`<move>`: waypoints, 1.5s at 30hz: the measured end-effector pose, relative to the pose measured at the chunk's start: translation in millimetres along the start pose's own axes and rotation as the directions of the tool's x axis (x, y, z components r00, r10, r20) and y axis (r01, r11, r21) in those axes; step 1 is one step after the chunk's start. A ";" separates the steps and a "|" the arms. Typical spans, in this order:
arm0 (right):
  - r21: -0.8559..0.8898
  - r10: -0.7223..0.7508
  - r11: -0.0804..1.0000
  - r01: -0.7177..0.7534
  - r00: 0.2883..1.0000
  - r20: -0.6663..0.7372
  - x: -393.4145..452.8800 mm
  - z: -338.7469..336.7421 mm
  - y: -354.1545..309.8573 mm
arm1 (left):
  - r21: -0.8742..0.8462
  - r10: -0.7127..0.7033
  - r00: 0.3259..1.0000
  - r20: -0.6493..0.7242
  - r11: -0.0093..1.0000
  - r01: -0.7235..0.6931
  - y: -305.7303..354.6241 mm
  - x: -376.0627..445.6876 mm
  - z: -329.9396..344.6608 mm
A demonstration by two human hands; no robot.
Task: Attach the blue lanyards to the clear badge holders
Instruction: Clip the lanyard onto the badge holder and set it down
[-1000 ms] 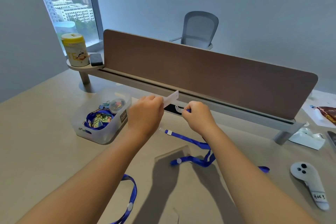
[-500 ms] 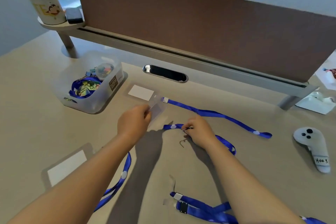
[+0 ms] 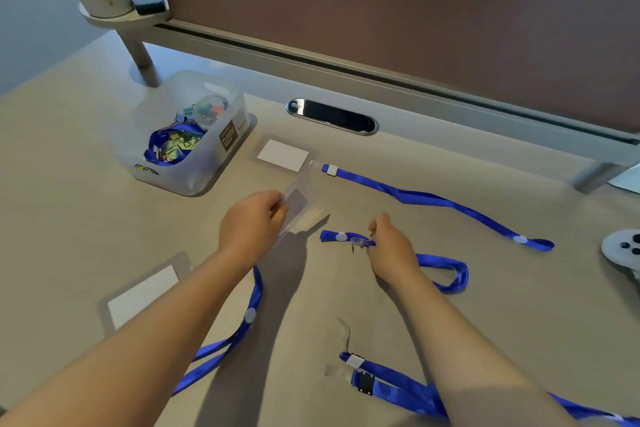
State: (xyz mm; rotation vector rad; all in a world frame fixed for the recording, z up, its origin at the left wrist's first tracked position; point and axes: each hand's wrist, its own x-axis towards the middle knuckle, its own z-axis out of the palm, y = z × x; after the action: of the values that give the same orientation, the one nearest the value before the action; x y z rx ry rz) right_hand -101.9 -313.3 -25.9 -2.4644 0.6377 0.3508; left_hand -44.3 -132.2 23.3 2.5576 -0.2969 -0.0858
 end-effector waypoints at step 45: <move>-0.396 -0.274 0.886 0.243 0.962 -0.022 76.5 47.7 -339.1 | -0.353 -0.044 0.988 -0.147 0.936 -0.011 -196.5 148.7 -196.9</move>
State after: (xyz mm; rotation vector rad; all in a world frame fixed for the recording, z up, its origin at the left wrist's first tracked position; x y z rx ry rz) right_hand 131.9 -66.8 61.8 -2.9144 0.2761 0.2998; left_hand 162.6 98.3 83.4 2.1941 -0.1808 0.0481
